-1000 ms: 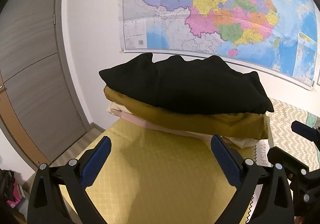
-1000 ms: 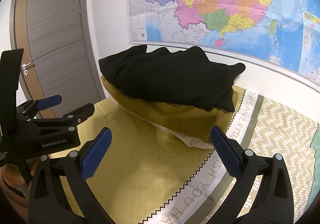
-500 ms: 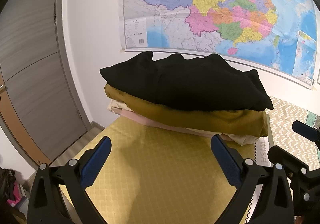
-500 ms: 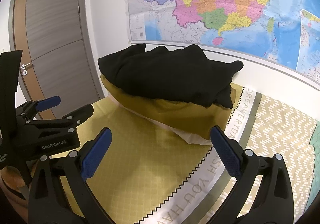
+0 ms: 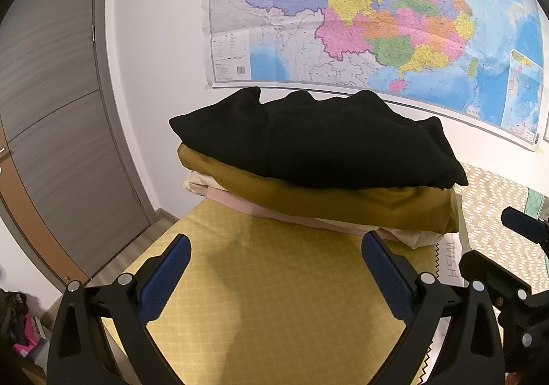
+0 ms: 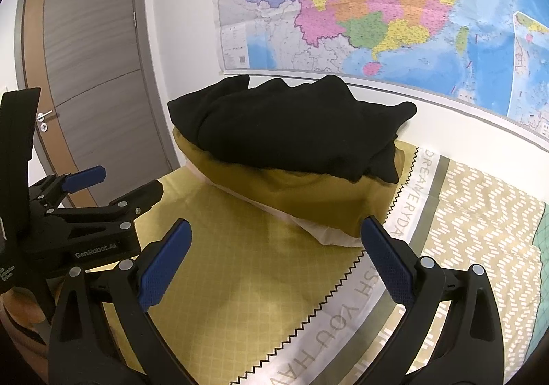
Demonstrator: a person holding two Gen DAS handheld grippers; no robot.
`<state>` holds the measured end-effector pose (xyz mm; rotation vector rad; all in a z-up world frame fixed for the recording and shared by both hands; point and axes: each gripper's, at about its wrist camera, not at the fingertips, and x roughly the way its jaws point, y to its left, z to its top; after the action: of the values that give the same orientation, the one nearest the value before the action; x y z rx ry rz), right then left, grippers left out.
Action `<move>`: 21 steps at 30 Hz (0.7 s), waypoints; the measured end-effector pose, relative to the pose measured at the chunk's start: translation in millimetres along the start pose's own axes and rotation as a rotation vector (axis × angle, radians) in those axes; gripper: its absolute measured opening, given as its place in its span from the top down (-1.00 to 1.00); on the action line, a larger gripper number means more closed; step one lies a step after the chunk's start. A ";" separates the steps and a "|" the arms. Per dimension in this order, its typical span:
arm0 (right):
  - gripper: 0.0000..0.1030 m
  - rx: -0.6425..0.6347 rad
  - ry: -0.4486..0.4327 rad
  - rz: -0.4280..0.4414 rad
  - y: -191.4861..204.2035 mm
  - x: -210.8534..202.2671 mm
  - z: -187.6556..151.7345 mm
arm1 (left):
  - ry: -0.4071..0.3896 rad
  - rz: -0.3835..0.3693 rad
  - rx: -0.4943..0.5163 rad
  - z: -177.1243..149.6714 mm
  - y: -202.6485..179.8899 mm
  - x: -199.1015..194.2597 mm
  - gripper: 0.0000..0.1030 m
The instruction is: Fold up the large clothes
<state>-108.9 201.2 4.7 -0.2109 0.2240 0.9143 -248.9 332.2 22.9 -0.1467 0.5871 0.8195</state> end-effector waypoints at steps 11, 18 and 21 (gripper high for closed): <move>-0.89 -0.001 -0.001 0.001 1.2 -1.4 -0.4 | 0.002 0.002 0.002 -1.5 -3.3 -1.6 -0.87; -0.89 -0.002 0.000 0.002 1.3 -1.4 -0.9 | 0.005 0.001 0.000 -1.6 -3.8 -1.6 -0.87; -0.89 0.000 -0.002 0.004 1.4 -1.6 -0.8 | 0.003 0.001 0.002 -1.3 -3.0 -0.9 -0.87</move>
<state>-111.0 200.5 4.3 -0.2099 0.2222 0.9185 -247.8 329.1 22.0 -0.1461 0.5906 0.8201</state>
